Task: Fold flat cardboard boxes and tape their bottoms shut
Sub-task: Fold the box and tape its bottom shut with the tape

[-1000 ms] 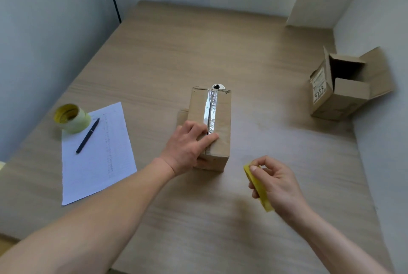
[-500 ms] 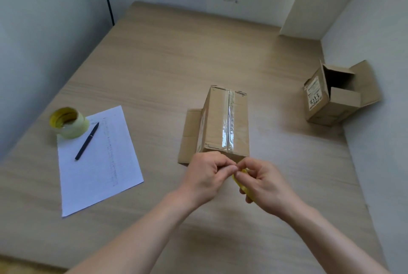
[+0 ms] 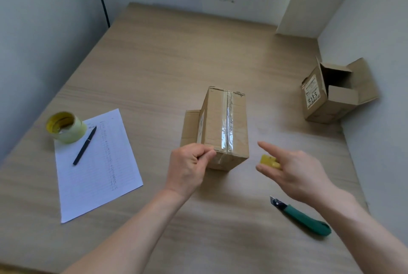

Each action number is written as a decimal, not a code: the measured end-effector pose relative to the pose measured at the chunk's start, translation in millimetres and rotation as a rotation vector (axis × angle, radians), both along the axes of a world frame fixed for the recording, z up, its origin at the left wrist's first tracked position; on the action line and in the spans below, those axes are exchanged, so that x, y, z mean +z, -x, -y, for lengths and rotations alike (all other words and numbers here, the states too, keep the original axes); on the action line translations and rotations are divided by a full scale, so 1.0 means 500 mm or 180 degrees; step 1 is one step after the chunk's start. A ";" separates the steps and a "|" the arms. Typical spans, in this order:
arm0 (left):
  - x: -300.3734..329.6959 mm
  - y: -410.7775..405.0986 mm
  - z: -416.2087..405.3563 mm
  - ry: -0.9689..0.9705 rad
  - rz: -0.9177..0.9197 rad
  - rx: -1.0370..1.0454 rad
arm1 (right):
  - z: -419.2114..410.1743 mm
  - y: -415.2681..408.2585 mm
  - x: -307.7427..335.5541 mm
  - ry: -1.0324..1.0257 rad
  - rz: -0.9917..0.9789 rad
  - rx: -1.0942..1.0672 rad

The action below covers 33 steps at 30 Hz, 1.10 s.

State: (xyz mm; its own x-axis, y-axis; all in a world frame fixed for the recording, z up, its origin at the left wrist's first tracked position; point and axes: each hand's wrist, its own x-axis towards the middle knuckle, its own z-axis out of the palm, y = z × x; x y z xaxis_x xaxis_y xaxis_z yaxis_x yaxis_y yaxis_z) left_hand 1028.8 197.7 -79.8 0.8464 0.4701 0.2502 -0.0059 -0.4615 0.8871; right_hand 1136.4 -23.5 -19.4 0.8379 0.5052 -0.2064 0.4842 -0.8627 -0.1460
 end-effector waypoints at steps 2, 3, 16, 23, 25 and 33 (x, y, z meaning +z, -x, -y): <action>-0.010 -0.015 -0.005 -0.0151 -0.0026 0.0109 | -0.009 -0.010 -0.021 -0.0123 -0.0064 0.0075; -0.015 -0.021 -0.008 -0.0235 -0.0032 0.0140 | -0.011 -0.018 -0.036 -0.0151 -0.0039 0.0107; -0.053 -0.047 -0.028 0.0164 -0.0756 0.0972 | -0.051 -0.053 -0.134 -0.0266 0.0101 0.0276; -0.062 -0.069 -0.047 0.0958 -0.1222 0.1041 | -0.054 -0.079 -0.135 -0.0269 0.0264 0.0603; -0.063 -0.076 -0.040 0.1150 -0.1156 0.1112 | -0.057 -0.083 -0.129 -0.0306 0.0222 0.0677; -0.052 -0.084 -0.048 0.0146 -0.0832 -0.0182 | -0.050 -0.080 -0.108 -0.0203 -0.0184 0.0647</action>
State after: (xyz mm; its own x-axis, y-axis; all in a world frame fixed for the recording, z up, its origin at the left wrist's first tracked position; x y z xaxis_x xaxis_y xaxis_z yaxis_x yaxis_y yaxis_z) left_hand 1070.7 221.5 -105.7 0.9050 0.4254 -0.0007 0.2010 -0.4263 0.8820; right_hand 1176.2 1.5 -73.5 0.7053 0.6761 -0.2131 0.6364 -0.7363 -0.2297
